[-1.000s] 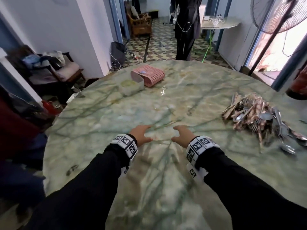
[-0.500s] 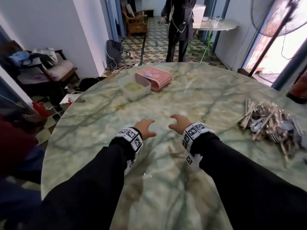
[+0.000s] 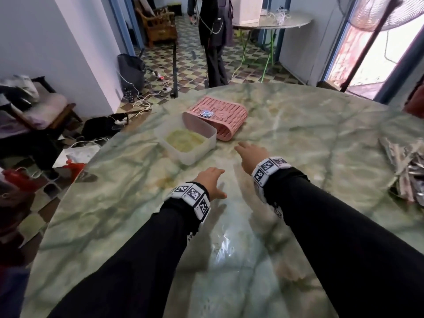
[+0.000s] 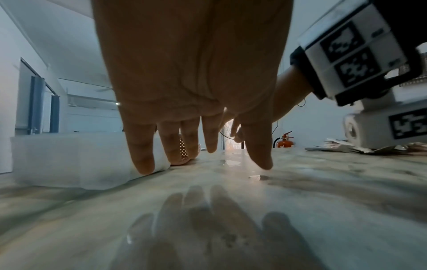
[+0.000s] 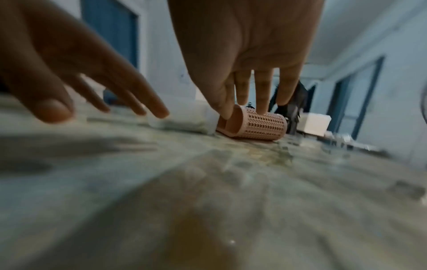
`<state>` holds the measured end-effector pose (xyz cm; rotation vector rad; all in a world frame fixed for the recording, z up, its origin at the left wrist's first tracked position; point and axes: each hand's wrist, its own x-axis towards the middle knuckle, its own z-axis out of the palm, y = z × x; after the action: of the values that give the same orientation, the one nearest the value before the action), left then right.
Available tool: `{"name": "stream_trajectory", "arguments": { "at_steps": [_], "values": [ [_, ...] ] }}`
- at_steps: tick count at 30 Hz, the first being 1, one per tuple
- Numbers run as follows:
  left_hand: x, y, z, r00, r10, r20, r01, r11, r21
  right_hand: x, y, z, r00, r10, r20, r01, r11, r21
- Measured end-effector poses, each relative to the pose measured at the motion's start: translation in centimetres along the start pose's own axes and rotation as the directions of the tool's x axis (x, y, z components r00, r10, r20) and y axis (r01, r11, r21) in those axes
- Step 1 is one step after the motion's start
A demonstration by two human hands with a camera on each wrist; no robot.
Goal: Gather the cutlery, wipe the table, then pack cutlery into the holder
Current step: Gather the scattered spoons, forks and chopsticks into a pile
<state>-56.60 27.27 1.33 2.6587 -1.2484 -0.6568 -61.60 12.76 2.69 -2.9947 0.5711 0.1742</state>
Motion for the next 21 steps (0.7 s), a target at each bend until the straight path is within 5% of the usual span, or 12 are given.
{"name": "stream_trajectory", "arguments": {
  "at_steps": [7, 14, 15, 17, 20, 21],
  "values": [
    [3.8, -1.6, 1.1, 0.996, -0.013, 0.088, 0.008, 0.998, 0.062, 6.2, 0.9, 2.1, 0.987, -0.162, 0.005, 0.152, 0.916, -0.371],
    [4.3, -2.0, 1.6, 0.998, 0.021, 0.059, -0.023, 0.999, 0.045, 9.0, 1.2, 1.6, 0.993, -0.086, 0.077, 0.114, 0.830, -0.546],
    [4.3, -2.0, 1.6, 0.998, 0.022, 0.060, -0.025, 0.999, 0.044, 9.1, 1.5, 1.8, 0.998, -0.033, 0.057, 0.059, 0.833, -0.550],
    [4.2, -2.1, 1.7, 0.997, 0.028, 0.068, -0.032, 0.998, 0.052, 10.5, 3.1, 4.0, 0.962, -0.228, -0.149, 0.121, 0.847, -0.518],
    [3.8, -2.2, 1.7, 0.996, 0.040, 0.073, -0.044, 0.998, 0.053, 7.3, 3.0, 2.4, 1.000, 0.017, -0.004, -0.017, 0.873, -0.488],
    [3.6, -2.2, 1.6, 0.996, 0.042, 0.083, -0.046, 0.998, 0.048, 6.3, 3.7, 2.2, 1.000, -0.005, -0.025, -0.008, 0.868, -0.496]
  ]
}}
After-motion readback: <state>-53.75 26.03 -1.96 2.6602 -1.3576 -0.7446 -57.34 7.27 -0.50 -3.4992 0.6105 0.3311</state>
